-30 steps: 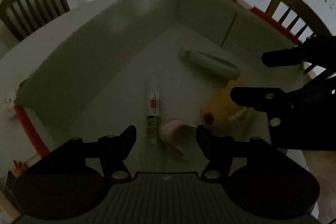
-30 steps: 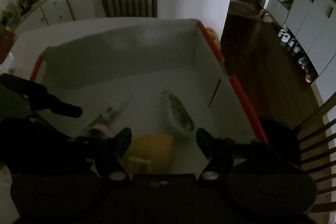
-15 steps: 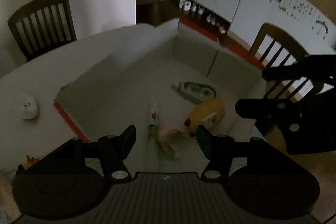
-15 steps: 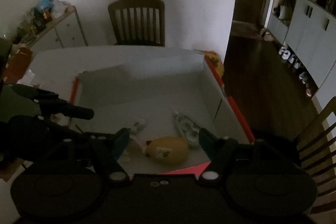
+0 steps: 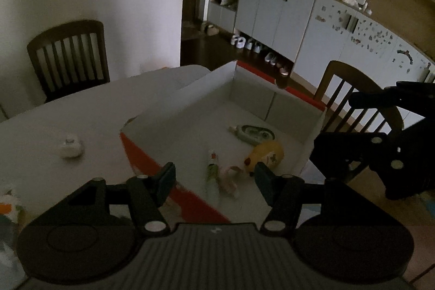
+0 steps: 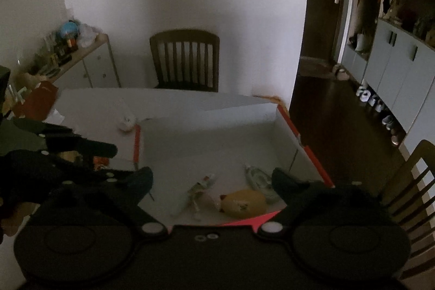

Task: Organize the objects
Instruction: 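Withdraw both grippers from the red box back over the table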

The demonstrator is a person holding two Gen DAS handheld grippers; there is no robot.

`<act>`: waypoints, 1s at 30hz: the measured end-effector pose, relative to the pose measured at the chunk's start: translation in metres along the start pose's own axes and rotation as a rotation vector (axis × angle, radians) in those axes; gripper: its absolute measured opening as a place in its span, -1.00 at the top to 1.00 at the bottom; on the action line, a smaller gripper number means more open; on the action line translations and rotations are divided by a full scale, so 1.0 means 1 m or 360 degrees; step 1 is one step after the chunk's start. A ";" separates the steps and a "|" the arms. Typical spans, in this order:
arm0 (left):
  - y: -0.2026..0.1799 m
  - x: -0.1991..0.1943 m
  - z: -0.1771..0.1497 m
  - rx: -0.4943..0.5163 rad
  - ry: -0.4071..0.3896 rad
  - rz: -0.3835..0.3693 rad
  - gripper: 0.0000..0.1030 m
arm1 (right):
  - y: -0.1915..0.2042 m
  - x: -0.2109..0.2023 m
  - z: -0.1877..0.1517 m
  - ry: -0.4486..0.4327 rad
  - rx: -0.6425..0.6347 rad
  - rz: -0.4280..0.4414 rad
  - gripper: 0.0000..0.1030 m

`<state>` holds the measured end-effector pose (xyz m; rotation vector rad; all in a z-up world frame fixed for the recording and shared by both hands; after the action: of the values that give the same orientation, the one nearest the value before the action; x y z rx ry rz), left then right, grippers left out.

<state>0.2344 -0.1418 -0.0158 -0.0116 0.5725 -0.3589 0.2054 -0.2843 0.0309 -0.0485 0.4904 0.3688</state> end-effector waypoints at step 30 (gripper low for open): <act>0.100 -0.148 -0.075 -0.0112 -0.0151 0.0038 -0.37 | 0.114 -0.042 -0.030 -0.0210 0.0195 -0.0067 -0.99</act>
<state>0.1118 0.0080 -0.0118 -0.0894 0.4905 -0.3133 0.1169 -0.1963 0.0292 0.0835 0.3800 0.2982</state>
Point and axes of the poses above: each gripper's, at about its wrist camera, not at the fingertips, and x roughly the way its jaws point, y to its left, z to its top, the point moved 3 cm from there along x, roughly the way its jaws point, and after that the axes turned 13 degrees about -y, right-handed, at the moved point
